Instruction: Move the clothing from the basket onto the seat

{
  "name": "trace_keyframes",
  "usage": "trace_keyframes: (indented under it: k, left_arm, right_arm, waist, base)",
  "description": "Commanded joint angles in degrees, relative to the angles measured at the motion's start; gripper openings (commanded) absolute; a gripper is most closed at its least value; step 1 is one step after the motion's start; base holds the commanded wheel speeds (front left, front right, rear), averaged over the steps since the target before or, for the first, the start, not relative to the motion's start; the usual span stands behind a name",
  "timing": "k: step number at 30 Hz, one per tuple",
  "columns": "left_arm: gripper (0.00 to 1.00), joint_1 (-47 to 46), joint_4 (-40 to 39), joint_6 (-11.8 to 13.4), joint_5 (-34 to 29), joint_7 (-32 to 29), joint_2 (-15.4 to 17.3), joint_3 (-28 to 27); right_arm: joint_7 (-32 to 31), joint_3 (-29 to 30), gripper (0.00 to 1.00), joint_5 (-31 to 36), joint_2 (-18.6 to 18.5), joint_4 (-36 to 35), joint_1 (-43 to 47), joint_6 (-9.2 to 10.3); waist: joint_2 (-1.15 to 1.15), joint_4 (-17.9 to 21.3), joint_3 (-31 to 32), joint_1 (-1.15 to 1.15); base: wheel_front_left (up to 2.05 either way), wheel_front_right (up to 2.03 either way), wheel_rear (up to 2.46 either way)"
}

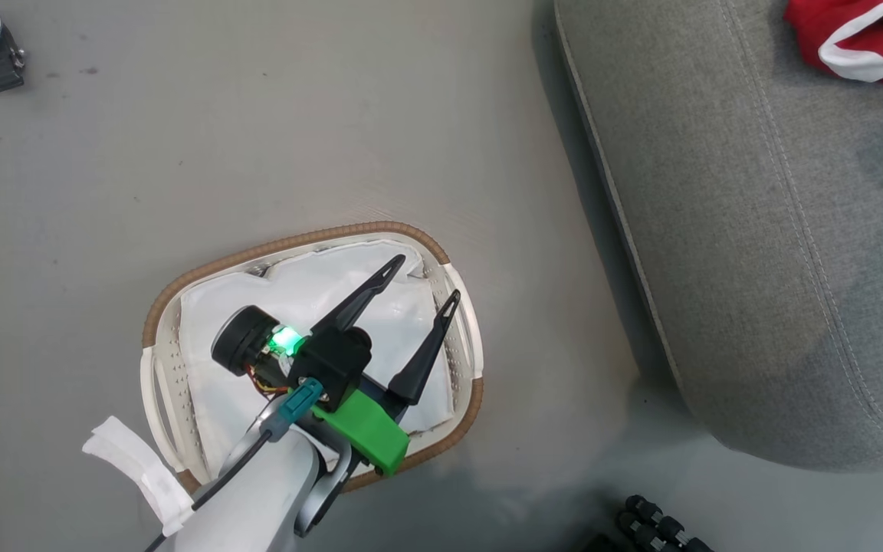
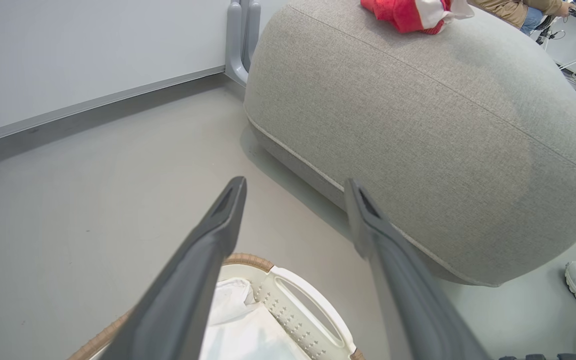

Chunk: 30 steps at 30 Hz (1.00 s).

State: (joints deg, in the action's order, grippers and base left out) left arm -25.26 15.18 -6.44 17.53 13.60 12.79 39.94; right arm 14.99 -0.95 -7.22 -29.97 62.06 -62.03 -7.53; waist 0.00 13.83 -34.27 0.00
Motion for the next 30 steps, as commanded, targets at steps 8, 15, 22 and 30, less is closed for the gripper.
trace_keyframes:
  k: [8,15,22,30]
  left_arm:
    - [1.00,0.1,0.8,0.3,1.3,0.7,-0.6,-0.1]
    - [1.00,1.5,1.5,0.2,3.3,1.5,-2.6,-1.7]
    - [1.00,3.9,1.0,1.4,5.2,1.6,-5.1,-6.3]
    - [1.00,9.1,0.4,2.7,6.2,1.6,-7.2,-14.1]
  right_arm:
    - [0.3,3.5,1.00,3.7,3.6,-6.5,7.5,0.08]
    - [0.3,2.7,1.00,4.9,5.7,-11.0,13.3,0.08]
    - [0.3,0.5,1.00,5.3,5.0,-13.3,15.7,0.08]
    - [0.3,-0.2,1.00,3.7,6.3,-15.5,16.7,0.08]
  waist:
    - [0.00,0.7,2.5,0.00]
    - [0.00,0.3,8.8,0.00]
    - [0.00,-2.2,16.9,0.00]
    - [0.00,-7.0,24.6,0.00]
  base:
    - [0.00,0.00,0.00]
    - [0.00,0.00,0.00]
    - [0.00,0.00,0.00]
    - [0.00,0.00,0.00]
